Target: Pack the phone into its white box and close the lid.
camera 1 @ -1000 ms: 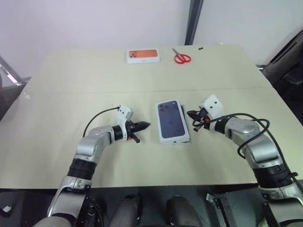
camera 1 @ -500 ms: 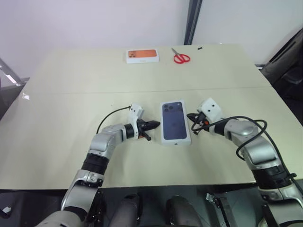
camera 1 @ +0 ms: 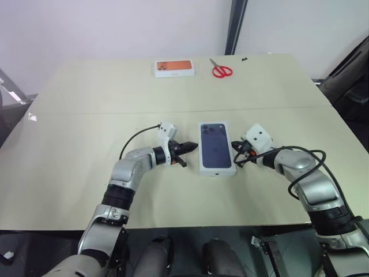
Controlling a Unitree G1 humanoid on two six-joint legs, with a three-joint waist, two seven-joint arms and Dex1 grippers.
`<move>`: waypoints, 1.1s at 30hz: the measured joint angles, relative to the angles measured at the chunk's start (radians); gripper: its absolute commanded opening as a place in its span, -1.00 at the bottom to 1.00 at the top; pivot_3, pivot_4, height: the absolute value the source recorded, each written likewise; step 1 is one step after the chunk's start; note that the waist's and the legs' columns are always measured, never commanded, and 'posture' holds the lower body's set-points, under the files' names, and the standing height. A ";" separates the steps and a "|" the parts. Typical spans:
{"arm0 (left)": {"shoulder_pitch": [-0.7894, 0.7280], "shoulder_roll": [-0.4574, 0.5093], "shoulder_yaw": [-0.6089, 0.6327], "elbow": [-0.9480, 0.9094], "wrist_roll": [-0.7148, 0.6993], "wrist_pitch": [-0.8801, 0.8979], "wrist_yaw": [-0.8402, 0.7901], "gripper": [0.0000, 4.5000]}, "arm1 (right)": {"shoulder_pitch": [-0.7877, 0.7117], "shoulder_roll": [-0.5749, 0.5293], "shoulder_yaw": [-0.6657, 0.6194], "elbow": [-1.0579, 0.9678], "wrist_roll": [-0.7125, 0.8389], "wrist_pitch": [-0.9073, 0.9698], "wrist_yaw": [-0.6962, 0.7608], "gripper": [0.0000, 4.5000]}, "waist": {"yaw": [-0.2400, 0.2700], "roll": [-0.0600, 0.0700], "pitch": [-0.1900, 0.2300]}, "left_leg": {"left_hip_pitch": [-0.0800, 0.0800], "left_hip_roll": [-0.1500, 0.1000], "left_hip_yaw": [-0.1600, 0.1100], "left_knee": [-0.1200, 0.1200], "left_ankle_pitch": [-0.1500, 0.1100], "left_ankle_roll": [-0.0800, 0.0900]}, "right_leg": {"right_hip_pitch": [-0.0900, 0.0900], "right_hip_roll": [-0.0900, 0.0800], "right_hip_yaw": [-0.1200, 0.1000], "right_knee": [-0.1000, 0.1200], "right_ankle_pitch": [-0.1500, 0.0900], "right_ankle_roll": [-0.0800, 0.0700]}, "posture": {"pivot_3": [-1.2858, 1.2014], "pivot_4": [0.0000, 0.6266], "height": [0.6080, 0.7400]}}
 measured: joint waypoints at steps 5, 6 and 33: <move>0.001 0.004 -0.001 -0.002 0.007 -0.001 -0.002 -1.00 | 0.000 0.002 0.001 0.000 -0.008 0.000 0.002 -0.99 | 0.000 0.000 0.000 | 0.000 0.000 0.000 0.000 0.000 0.000 | 0.000 0.000 0.000 0.000 0.000 0.000 | 0.03 -0.52 0.91; 0.004 0.007 -0.009 -0.008 0.010 -0.005 -0.002 -1.00 | 0.000 0.002 0.001 0.001 -0.010 -0.001 0.003 -0.99 | 0.000 0.000 0.000 | 0.000 0.000 0.000 0.000 0.000 0.000 | 0.000 0.000 0.000 0.000 0.000 0.000 | 0.03 -0.52 0.91; -0.027 0.028 0.046 0.025 0.002 -0.015 0.009 -1.00 | -0.052 0.004 -0.035 0.033 -0.056 -0.062 0.028 -0.99 | 0.003 0.000 0.000 | 0.000 0.000 0.000 0.001 0.000 -0.001 | 0.000 0.000 0.000 0.000 0.000 0.000 | 0.03 -0.52 0.91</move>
